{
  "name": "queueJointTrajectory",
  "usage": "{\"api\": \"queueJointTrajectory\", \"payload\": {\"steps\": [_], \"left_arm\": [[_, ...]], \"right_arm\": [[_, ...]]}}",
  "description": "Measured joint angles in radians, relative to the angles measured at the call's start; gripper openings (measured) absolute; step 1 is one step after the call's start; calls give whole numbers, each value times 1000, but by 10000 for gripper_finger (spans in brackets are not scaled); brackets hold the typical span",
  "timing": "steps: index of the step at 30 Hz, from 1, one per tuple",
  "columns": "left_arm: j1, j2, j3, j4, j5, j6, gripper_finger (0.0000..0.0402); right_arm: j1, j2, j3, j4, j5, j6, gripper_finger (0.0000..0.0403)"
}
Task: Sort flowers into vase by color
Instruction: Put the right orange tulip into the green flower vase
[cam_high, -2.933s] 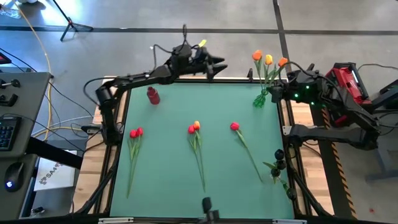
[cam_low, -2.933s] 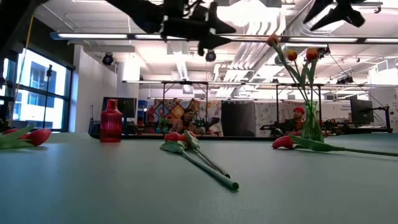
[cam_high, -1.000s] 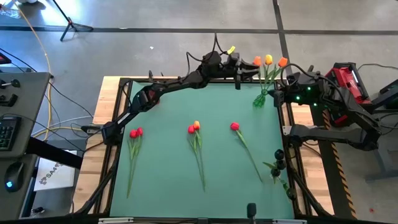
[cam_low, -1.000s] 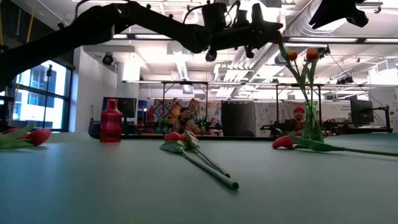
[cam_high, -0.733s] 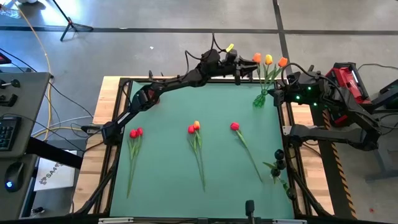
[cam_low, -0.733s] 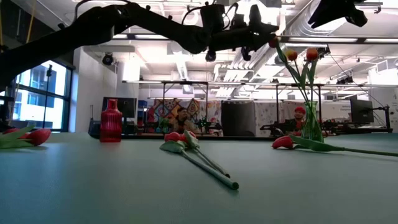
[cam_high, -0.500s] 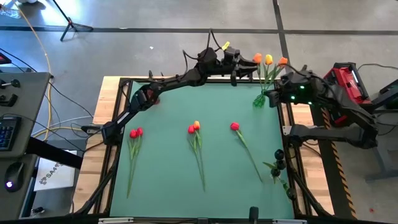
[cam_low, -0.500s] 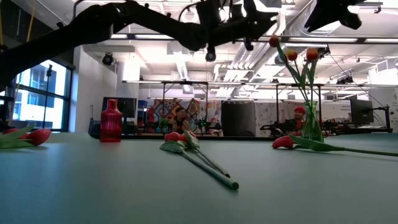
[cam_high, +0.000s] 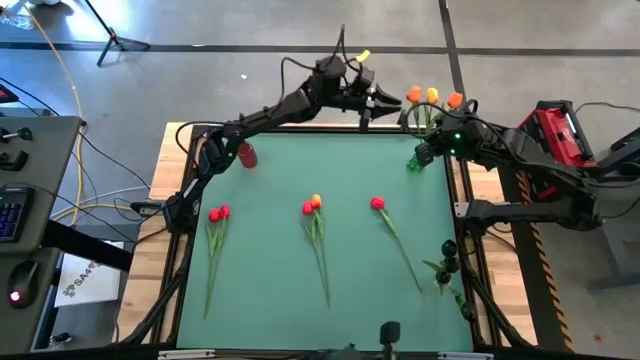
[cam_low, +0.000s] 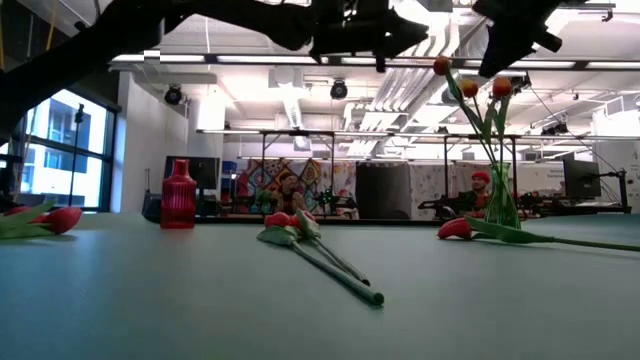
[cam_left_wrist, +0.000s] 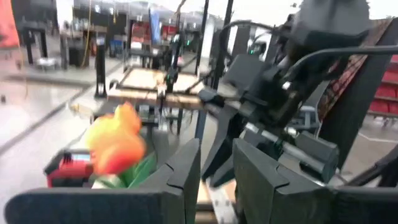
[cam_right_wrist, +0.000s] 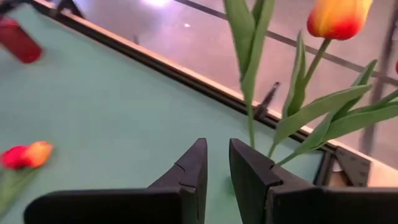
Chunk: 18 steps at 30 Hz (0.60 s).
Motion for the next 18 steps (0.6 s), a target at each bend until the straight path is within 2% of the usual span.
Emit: {"api": "queueJointTrajectory", "payload": {"steps": [6, 12, 18], "left_arm": [[69, -25, -3, -77, 83, -32, 78], [118, -31, -2, -122, 85, -78, 78], [122, -32, -3, -144, 99, -88, 78]], "right_arm": [[0, 32, 0, 1, 23, 12, 56], [-7, 95, 0, 3, -55, 21, 55], [-7, 214, 0, 68, -19, 35, 55]]}}
